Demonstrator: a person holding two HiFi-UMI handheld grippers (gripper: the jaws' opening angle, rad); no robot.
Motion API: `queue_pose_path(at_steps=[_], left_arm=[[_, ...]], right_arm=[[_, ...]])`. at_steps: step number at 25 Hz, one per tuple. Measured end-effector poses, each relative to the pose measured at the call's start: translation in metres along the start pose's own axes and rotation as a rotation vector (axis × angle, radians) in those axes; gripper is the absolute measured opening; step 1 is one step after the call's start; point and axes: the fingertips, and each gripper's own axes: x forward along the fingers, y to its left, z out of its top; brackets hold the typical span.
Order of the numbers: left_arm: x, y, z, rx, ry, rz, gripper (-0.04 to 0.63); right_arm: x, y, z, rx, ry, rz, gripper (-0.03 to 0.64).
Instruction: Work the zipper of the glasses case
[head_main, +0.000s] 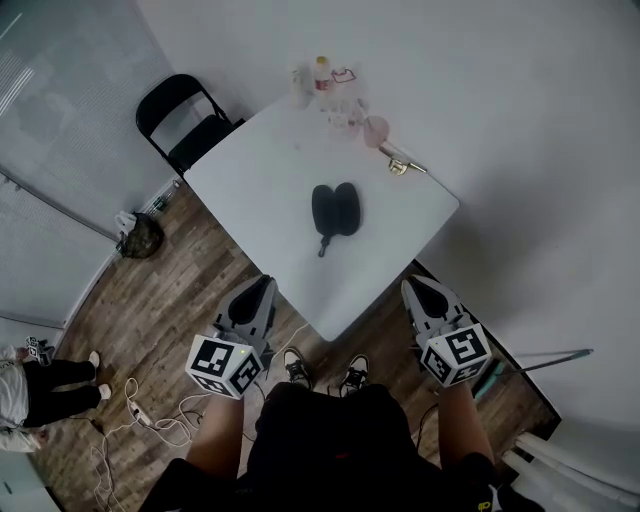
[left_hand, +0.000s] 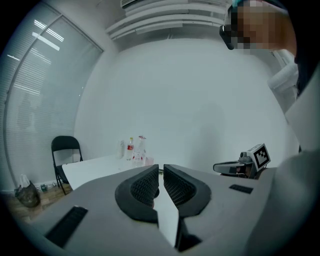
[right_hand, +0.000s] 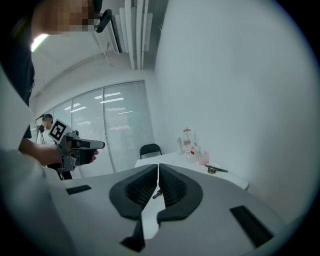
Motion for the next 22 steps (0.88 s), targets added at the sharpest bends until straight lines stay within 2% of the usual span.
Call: queue_pose_path(at_steps=[5,9,10,12,17,22], left_arm=[[0.017,0.027,-0.004,-0.034,0.002,-0.036,0.048],[0.025,0.052,-0.008,-0.027,0.021,-0.053,0.048],[0.025,0.059,-0.010,-0.035,0.026,-0.055,0.048],[0.021,0.074,-0.014,-0.066,0.030,-0.057,0.048],[0.011,0.104,-0.010,-0.086,0.011,-0.049,0.048],[0.002,0.124,-0.014,-0.094,0.019,-0.015,0.048]], right_arm=[[0.042,-0.003,-0.003,0.011,0.025,-0.021,0.023],[0.092,-0.010,-0.018,0.001,0.089,-0.058,0.025],[0.107,-0.012,-0.023,-0.010,0.113,-0.062,0.035],[0.136,-0.012,-0.037,-0.026,0.167,-0.053,0.140],[0.197,-0.029,-0.063,-0.076,0.273,-0.093,0.167],[0.243,-0.063,-0.102,-0.018,0.379,-0.167,0.213]])
